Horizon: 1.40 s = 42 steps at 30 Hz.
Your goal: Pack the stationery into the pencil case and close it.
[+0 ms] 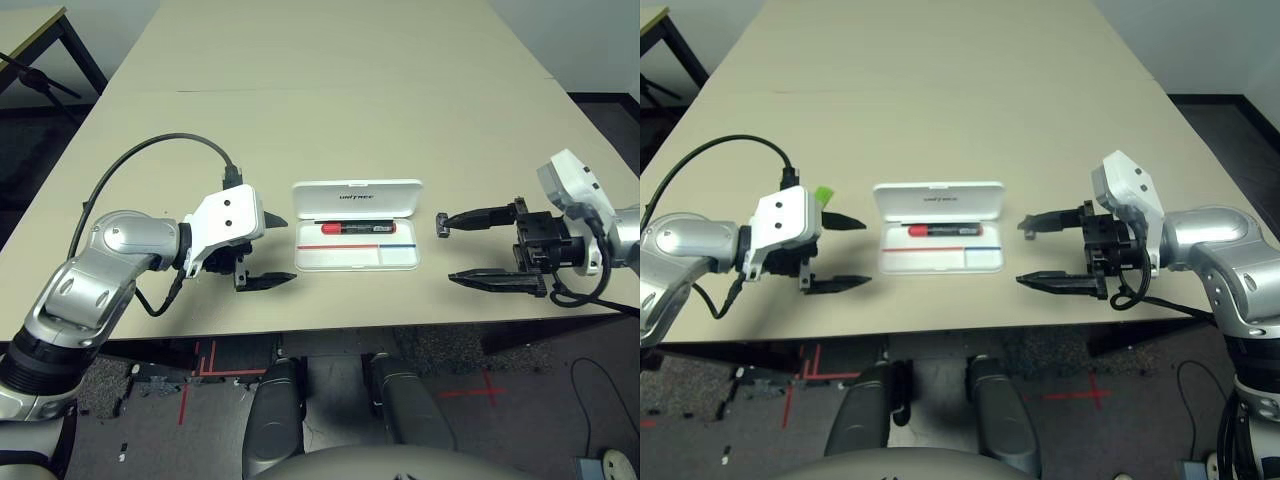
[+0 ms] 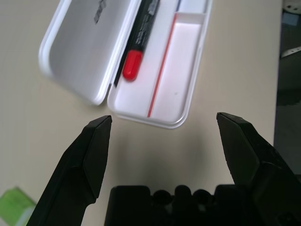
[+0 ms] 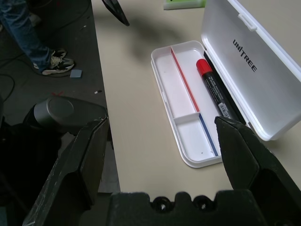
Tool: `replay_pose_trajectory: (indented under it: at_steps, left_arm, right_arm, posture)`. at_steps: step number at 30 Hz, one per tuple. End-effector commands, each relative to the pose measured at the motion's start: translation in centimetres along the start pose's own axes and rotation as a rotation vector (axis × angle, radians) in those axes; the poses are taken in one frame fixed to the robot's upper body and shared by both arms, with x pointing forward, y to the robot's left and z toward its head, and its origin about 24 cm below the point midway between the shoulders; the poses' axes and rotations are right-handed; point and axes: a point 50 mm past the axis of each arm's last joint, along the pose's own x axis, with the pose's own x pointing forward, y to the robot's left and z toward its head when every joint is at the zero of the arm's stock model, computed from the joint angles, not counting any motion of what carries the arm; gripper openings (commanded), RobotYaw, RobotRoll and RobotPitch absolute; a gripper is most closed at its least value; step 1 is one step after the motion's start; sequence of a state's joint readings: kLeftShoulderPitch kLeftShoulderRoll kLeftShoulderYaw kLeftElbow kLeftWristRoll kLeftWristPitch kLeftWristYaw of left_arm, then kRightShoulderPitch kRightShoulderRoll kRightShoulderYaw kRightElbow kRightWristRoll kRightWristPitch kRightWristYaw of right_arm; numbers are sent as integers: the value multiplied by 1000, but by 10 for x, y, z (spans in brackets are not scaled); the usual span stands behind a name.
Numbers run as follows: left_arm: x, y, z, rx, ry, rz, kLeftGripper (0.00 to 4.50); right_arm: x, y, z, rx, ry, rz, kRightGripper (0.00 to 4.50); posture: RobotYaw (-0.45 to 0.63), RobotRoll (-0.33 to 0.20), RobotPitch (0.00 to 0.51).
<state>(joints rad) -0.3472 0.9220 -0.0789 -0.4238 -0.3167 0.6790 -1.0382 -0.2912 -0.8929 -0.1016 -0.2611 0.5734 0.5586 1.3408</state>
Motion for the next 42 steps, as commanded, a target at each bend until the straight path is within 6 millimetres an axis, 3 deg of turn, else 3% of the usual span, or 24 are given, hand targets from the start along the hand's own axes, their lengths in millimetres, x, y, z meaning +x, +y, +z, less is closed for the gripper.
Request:
replay_pose_trajectory:
  at_steps: [1,6,14,27,42]
  left_arm:
    - [-7,8,-2,-43,72,94,4500]
    - [-20,41,-10,-302,187,415,4500]
    - [-15,60,-21,-496,226,568,4500]
    - [2,70,-28,-617,262,542,4500]
    - [23,71,-61,-688,326,550,4500]
  right_arm:
    - [0,3,2,-6,8,6,4460]
    - [2,2,1,8,29,23,4460]
    - [9,1,3,-4,17,45,4460]
    - [14,3,-3,-4,28,47,4460]
    - [23,7,-7,-15,37,69,4460]
  posture:
    - [-48,0,168]
    - [-32,0,168]
    - [-35,0,164]
    - [-51,0,161]
    - [-66,0,158]
